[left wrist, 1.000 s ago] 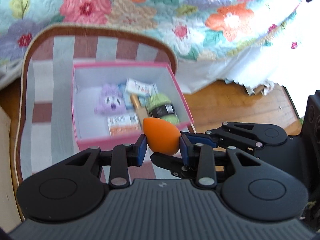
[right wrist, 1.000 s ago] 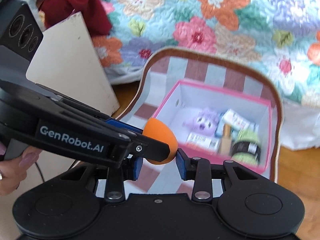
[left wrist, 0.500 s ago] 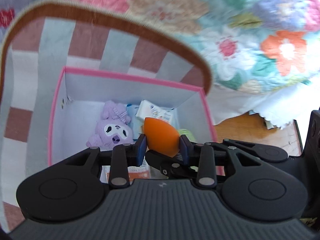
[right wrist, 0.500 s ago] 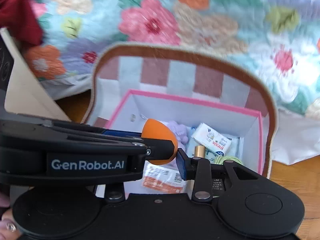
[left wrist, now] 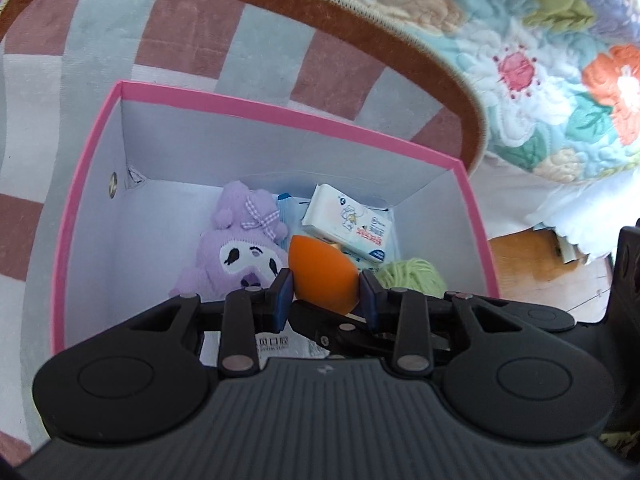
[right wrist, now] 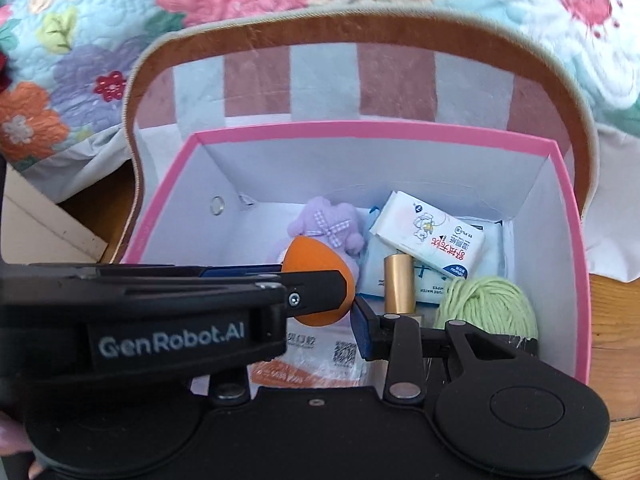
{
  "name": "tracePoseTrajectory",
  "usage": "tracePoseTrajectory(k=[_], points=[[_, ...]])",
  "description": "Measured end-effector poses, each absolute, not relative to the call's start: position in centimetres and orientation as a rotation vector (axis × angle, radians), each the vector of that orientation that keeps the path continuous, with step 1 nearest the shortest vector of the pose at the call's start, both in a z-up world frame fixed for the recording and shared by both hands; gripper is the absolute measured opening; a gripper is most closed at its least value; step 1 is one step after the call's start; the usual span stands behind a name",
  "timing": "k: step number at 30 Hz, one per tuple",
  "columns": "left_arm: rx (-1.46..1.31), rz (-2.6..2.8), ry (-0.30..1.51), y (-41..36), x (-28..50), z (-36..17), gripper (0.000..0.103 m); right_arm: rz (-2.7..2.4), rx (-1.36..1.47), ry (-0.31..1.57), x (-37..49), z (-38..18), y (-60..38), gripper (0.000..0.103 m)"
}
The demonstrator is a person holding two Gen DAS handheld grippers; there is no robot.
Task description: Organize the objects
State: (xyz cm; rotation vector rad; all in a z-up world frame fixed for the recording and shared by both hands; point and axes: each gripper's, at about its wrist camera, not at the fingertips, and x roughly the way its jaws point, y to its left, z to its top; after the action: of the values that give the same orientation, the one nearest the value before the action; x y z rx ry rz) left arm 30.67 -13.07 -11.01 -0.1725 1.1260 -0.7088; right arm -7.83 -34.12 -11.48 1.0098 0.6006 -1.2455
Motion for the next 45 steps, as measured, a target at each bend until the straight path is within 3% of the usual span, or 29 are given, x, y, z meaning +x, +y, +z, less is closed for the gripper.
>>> tracePoseTrajectory(k=[11, 21, 27, 31, 45], points=[[-0.031, -0.665, 1.089, -12.7, 30.4, -11.1, 0.045, -1.239, 1.024, 0.637, -8.3, -13.1, -33.5, 0.042], [0.022, -0.624, 1.106, -8.7, 25.4, -6.7, 0.053, -1.228, 1.04, 0.567, -10.5, -9.2, -28.3, 0.042], [-0.01, -0.627, 1.078, -5.3, 20.1, -3.0, 0.066, -1.23, 0.961, 0.548, -10.5, -4.4, -23.4, 0.042], [0.028, -0.582, 1.047, -3.9, 17.4, -1.1, 0.072, -1.243, 0.936, 0.593, -9.9, -2.1, -20.9, 0.05], [0.104, -0.491, 1.021, 0.8, 10.7, 1.8, 0.076, -1.278, 0.899, 0.623, -7.7, 1.1, -14.0, 0.063]])
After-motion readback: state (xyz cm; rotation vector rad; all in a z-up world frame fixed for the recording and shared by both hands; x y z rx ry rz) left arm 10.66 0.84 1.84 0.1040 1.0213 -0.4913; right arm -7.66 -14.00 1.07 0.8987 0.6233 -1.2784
